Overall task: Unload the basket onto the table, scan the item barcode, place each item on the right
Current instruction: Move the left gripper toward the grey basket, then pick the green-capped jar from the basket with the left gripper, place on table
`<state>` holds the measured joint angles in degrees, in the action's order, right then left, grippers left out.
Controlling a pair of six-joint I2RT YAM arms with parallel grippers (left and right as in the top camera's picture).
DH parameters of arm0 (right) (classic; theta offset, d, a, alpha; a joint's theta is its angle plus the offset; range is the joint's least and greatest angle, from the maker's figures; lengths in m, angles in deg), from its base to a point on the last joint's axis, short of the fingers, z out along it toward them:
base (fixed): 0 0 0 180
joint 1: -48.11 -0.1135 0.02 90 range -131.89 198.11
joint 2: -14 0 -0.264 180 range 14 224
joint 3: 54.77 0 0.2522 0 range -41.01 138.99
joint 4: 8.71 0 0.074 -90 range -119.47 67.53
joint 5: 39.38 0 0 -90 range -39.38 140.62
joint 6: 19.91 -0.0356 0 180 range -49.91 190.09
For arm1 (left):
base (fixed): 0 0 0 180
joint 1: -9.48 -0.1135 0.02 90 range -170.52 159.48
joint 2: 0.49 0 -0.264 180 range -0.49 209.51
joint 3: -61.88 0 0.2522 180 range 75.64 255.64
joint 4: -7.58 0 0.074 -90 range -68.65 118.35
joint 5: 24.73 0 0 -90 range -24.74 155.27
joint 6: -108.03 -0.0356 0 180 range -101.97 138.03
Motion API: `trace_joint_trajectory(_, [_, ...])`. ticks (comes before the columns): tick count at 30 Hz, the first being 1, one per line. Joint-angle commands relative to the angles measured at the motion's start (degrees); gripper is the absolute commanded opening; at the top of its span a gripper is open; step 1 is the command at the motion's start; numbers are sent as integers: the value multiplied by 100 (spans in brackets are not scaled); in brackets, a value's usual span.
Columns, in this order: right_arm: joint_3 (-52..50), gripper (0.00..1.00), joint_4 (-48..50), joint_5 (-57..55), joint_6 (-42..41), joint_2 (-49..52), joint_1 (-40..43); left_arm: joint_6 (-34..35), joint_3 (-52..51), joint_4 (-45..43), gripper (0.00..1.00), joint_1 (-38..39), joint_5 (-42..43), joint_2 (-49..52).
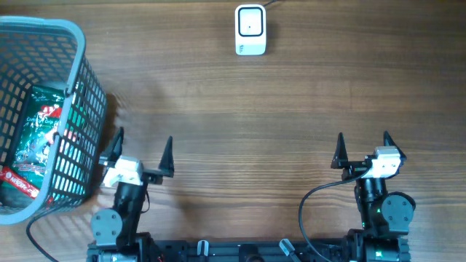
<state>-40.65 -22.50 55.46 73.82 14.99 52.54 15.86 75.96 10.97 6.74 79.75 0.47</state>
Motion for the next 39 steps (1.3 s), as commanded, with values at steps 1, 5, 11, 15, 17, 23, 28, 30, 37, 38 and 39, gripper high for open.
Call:
trace_joint_trajectory(1, [-7, 100, 15, -101, -72, -20, -9, 1281, 52, 496, 100, -4, 162, 0])
trace_joint_trajectory(5, [-7, 100, 15, -101, -72, -20, -9, 1808, 468, 1093, 100, -4, 297, 203])
trace_joint_trajectory(11, [-7, 100, 15, -101, -72, -20, -9, 1762, 3106, 3558, 100, 0, 693, 1353])
trace_joint_trajectory(15, [-7, 100, 15, -101, -72, -20, -9, 2111, 3504, 3735, 100, 0, 1438, 1456])
trace_joint_trajectory(17, [-7, 100, 15, -101, -72, -20, -9, 2629, 3742, 4413, 100, 0, 756, 1578])
trace_joint_trajectory(23, [-7, 100, 15, -101, -72, -20, -9, 2859, 6629, 5818, 100, 0, -522, 3958])
trace_joint_trajectory(28, [-7, 100, 15, -101, -72, -20, -9, 2192, 9125, 6546, 100, -7, -988, 5665])
trace_joint_trajectory(30, [-7, 100, 15, -101, -74, -20, -9, 3982, 9326, 6551, 100, -256, -3296, 6028])
trace_joint_trajectory(37, [-7, 100, 15, -101, -72, -20, -9, 4826, 9346, 6918, 100, -2583, -2317, 8181])
trace_joint_trajectory(38, [-7, 100, 15, -101, -72, -20, -9, 4824, 9346, 6942, 100, -2780, -2210, 8496])
trace_joint_trajectory(39, [-7, 100, 15, -101, -72, -20, -9, 4824, 9346, 7040, 100, -2868, -2131, 8773])
